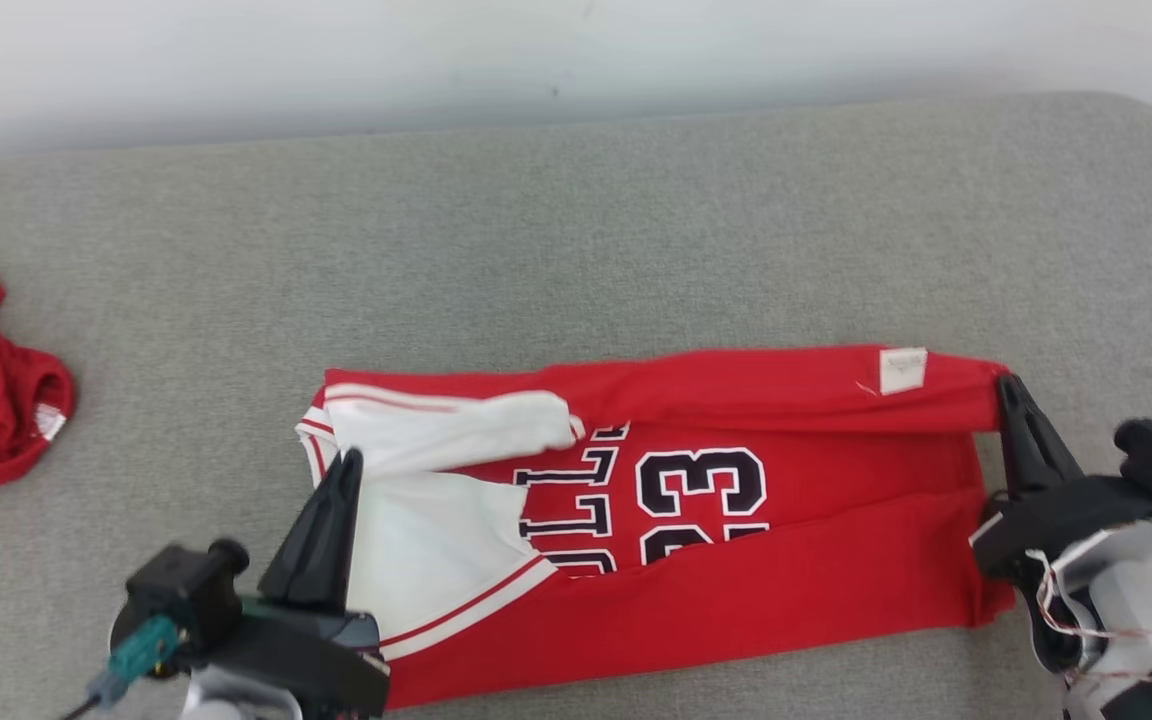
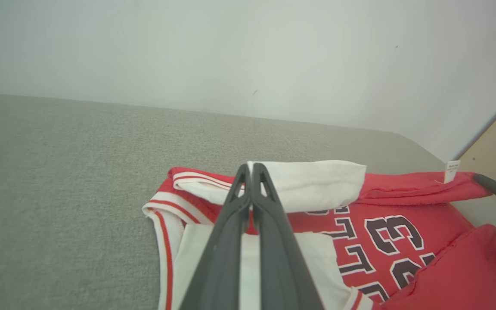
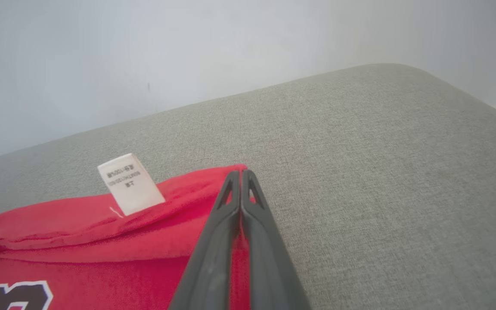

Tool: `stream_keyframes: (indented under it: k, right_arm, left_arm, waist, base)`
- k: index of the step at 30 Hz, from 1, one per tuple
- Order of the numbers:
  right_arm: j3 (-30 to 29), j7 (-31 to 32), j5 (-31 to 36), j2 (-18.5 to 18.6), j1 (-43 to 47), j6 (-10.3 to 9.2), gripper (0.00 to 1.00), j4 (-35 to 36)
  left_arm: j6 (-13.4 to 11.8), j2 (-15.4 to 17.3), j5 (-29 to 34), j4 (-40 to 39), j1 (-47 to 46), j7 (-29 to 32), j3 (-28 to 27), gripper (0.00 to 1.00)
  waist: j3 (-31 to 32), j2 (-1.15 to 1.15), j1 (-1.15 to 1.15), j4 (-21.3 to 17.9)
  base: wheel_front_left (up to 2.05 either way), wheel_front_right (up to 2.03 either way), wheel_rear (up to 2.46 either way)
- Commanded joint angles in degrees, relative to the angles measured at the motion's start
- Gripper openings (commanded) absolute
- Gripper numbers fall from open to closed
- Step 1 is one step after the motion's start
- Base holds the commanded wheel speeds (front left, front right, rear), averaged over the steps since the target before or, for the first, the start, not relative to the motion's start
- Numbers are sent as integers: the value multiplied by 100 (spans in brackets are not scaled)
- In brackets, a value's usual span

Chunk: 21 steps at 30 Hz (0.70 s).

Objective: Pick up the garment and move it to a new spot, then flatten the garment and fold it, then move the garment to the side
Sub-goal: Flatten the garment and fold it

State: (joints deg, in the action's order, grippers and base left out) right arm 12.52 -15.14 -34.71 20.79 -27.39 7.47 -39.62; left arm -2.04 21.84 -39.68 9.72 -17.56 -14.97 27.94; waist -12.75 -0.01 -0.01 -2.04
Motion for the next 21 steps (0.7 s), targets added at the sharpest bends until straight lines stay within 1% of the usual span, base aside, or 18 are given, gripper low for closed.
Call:
stream_keyframes:
  k: [1,6,9,14,21]
  right_arm:
    - [-66,-9,9,-14,117,2,0,37]
    - [-358,-9,-22,-3,440,3,0,149]
    - [-460,-9,-99,-36,664,3,0,218]
    - [-371,-9,-182,-7,928,3,0,255]
    - [-224,-9,-106,-12,884,2,0,68]
  left_arm:
    - [-33,-44,28,-102,187,-18,-55,0]
    - [-16,-276,122,-442,702,-19,-384,0]
    - [23,-381,184,-381,958,-18,-422,0]
    - [173,-547,197,98,1211,-18,-533,0]
    - [408,-770,360,785,1101,-19,-579,0]
  waist:
    - [90,1,1,82]
    - [190,1,1,166]
    - [255,1,1,211]
    - [344,1,1,219]
    - [385,1,1,189]
  base:
    - [0,0,0]
    - [0,0,0]
    - [0,0,0]
    - [0,0,0]
    - [0,0,0]
